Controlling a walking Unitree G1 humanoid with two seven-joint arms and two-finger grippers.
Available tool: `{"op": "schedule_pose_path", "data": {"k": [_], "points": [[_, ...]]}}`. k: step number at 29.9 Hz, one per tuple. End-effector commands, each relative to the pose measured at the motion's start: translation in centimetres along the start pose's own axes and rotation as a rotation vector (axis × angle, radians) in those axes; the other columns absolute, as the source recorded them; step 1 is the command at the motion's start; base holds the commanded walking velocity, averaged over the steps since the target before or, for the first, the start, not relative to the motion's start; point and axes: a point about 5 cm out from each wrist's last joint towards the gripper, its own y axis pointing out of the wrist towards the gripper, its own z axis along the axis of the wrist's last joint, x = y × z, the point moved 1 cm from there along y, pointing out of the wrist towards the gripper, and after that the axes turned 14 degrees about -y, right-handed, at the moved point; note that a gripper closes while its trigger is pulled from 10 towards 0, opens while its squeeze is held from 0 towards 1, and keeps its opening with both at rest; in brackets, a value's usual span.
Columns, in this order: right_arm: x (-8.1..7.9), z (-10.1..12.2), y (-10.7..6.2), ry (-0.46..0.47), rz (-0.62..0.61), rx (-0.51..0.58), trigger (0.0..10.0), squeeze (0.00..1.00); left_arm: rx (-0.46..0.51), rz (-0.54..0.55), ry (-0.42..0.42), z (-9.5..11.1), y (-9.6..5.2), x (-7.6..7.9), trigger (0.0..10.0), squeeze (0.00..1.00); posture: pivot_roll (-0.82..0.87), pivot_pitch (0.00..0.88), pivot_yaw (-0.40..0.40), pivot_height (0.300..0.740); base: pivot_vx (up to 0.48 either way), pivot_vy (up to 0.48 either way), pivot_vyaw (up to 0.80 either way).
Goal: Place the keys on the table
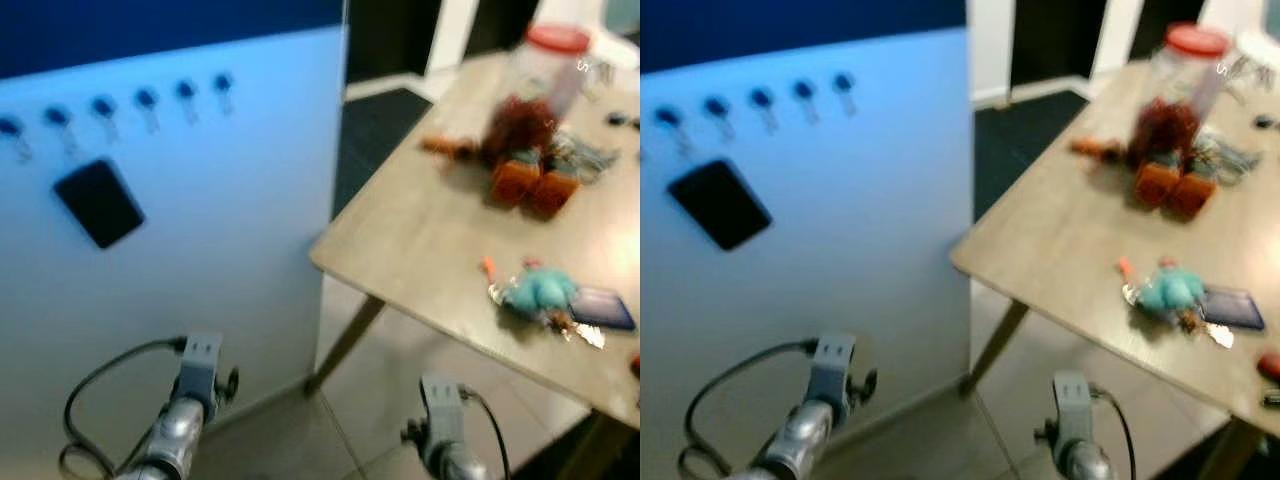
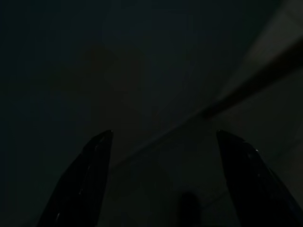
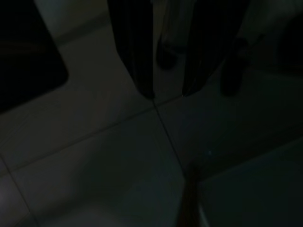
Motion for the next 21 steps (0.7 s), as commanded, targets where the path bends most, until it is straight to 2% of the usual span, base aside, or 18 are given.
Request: {"op": "schedule_pose_path", "data": {"k": [1, 21], "points": [[-0.16, -0.62, -0.17, 0.006, 0.0, -0.019, 10.0, 0.0, -0.01, -0.003, 0.008, -0.08, 0.02, 0.04, 10.0, 0.0, 0.05, 0.028, -0.018, 0.74, 0.0, 0.0, 0.8], [0.0, -0.43, -0.16, 0.008, -0.016, -0.003, 10.0, 0.0, -0.014, -0.004, 0.022, 0.07, 0.11, 0.1, 10.0, 0.0, 0.04, 0.027, -0.015, 0.74, 0.0, 0.0, 0.8]]}}
